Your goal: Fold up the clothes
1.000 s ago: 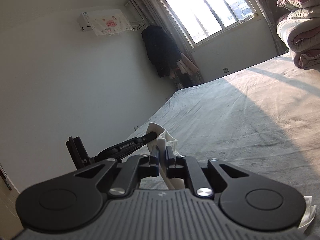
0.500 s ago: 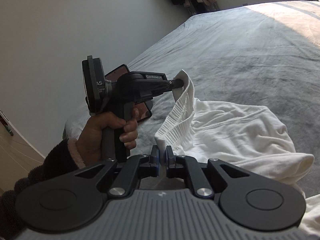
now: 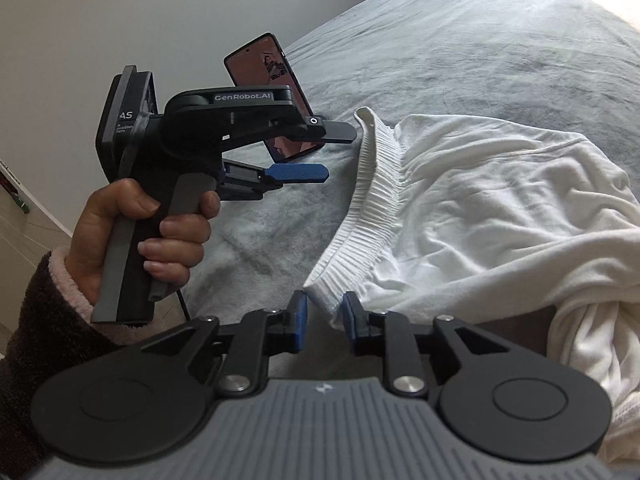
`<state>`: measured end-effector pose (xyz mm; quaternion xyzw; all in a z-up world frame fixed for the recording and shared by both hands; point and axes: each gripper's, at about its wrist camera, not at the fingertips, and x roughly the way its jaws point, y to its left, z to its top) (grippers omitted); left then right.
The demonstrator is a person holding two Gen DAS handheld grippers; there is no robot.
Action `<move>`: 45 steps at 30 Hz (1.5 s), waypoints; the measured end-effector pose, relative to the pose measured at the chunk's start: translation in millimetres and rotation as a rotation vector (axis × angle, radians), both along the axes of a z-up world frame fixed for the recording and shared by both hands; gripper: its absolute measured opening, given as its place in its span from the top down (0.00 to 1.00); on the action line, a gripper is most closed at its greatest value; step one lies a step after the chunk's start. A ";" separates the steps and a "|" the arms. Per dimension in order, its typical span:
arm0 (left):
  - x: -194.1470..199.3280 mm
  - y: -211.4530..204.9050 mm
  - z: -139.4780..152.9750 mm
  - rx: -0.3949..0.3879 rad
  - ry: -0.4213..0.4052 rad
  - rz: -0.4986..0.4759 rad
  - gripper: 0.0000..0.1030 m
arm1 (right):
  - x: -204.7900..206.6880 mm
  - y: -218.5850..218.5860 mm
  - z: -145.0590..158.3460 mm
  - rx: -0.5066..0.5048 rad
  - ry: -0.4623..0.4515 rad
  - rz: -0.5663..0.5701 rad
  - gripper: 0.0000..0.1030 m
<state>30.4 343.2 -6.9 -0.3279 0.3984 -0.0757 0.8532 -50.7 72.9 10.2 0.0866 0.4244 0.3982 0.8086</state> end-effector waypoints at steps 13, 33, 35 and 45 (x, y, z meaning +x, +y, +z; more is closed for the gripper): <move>-12.3 -28.8 -0.9 0.083 0.052 -0.157 0.40 | -2.7 -87.3 14.5 -0.331 -0.266 -0.324 0.53; -61.7 -124.3 17.2 0.330 -0.203 -0.560 0.37 | 16.0 -209.2 -23.8 -0.046 0.179 -0.833 0.48; -59.5 -137.0 9.3 0.391 -0.201 -0.588 0.41 | 23.0 -209.2 -24.2 -0.033 0.154 -0.862 0.49; -63.2 -145.8 -2.7 0.650 -0.243 -0.568 0.97 | 67.9 -245.0 -0.5 -0.068 -0.030 -0.989 0.88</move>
